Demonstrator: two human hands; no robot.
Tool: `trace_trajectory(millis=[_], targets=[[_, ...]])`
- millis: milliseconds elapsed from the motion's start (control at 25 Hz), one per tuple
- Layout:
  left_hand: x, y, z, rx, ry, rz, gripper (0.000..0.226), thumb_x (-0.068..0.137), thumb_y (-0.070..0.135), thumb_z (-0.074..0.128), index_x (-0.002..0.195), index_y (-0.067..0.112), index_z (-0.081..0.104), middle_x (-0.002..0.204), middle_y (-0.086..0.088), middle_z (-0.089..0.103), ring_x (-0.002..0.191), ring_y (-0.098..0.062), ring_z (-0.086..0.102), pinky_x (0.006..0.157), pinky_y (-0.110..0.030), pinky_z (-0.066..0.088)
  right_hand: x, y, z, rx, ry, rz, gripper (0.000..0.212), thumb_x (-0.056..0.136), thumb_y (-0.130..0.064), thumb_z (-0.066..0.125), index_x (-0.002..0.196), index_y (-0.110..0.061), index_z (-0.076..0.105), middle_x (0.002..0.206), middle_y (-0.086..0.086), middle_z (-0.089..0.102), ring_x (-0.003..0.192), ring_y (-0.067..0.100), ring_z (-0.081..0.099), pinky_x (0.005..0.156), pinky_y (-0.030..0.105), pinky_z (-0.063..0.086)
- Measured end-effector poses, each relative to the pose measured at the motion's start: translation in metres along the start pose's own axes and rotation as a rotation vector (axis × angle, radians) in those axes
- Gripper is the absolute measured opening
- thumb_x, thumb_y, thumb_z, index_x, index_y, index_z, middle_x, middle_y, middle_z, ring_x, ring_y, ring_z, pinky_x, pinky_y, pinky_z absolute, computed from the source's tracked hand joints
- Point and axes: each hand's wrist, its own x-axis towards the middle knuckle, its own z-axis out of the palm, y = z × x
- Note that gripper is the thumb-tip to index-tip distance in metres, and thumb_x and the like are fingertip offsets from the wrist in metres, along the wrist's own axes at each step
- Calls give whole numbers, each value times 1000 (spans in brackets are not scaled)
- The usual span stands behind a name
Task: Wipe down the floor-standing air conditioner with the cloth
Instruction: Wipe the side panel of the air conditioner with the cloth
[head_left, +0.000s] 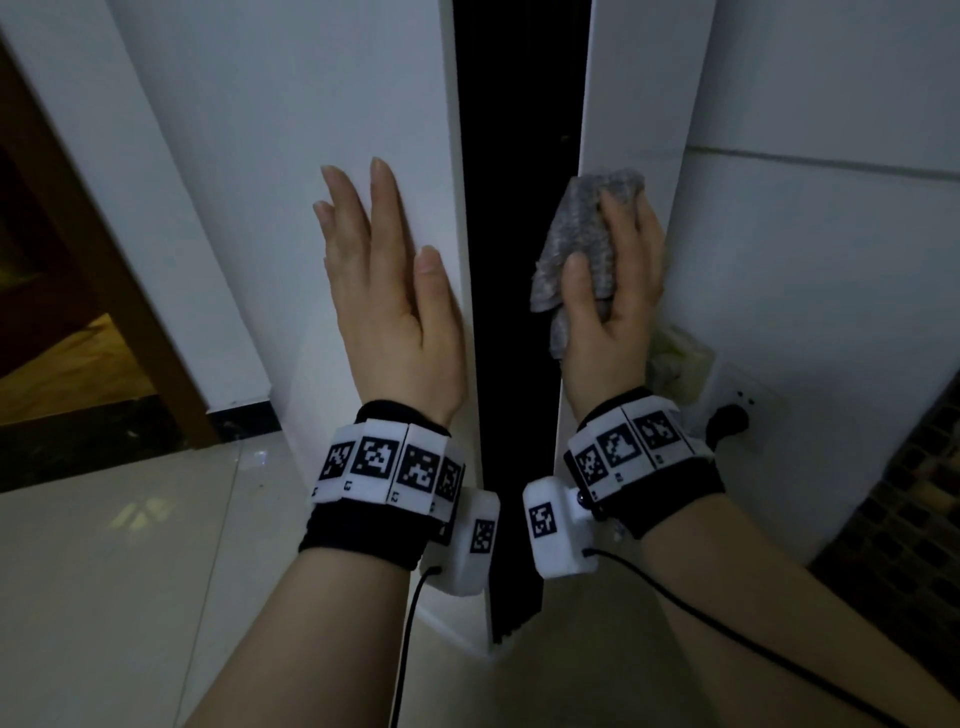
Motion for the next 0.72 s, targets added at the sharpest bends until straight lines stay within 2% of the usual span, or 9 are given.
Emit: trace_trajectory(millis=[160,320,440,600,720], targets=[[2,-4,-2,-9,-23,35,53,100,22,31,148,4,20,156,-25,8,145,-37,3,119,-40,4,0,0,-1,37,32,87,37,94,-21,47,129,-28,39,149,13,26,137,20,26,116,31,22],[-2,-14,-8,28,-67,55,52,100,19,34,148,9,16,156,-25,5,146,-37,1,120,-40,3,-19,-6,9,-94,5,-149,36,92,-21,50,127,-17,44,145,24,26,134,34,28,114,42,26],[-5,-17,-12,27,-91,41,52,100,18,36,147,15,14,157,-22,4,146,-35,0,119,-37,2,-17,-11,12,-36,35,-71,37,90,-25,50,126,-20,44,145,21,25,134,31,26,114,43,27],[-6,-16,-13,15,-95,27,52,100,19,38,148,13,17,157,-22,4,146,-33,-1,119,-36,2,-26,-14,17,-121,20,-229,35,89,-23,53,123,-18,48,139,19,27,130,36,29,113,45,27],[-7,-15,-13,1,-97,7,53,100,19,38,148,9,19,157,-22,3,146,-34,-1,119,-38,3,-20,-14,13,-54,53,-83,36,89,-27,52,124,-22,47,142,21,26,132,30,28,113,40,28]])
